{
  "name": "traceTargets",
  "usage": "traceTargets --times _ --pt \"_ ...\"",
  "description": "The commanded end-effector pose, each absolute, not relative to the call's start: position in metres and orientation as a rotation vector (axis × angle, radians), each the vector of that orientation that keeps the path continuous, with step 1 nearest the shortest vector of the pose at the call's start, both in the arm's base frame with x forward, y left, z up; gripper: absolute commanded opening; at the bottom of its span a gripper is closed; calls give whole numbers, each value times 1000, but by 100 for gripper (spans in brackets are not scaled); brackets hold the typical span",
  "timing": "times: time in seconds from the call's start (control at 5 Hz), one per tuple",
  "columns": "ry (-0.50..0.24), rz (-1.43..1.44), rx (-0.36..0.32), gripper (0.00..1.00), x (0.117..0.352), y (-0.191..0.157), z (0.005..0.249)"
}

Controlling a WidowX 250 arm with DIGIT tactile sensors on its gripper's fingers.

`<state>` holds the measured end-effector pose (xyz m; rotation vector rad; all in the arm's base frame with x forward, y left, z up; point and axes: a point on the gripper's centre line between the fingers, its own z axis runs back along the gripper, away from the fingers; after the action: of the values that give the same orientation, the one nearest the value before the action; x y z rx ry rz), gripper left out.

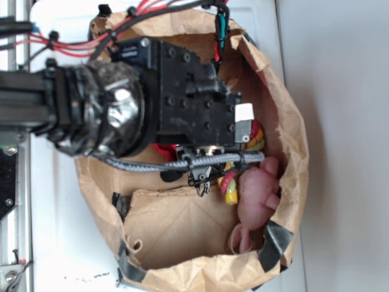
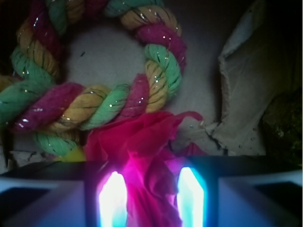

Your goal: Grab the red paper.

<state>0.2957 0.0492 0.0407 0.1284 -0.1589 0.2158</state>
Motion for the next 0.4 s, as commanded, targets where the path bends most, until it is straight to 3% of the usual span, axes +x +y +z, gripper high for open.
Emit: traceTargets --times 0.0,0.2 --pt "-209 191 145 0 296 50 67" --pt "-210 177 120 0 285 43 86"
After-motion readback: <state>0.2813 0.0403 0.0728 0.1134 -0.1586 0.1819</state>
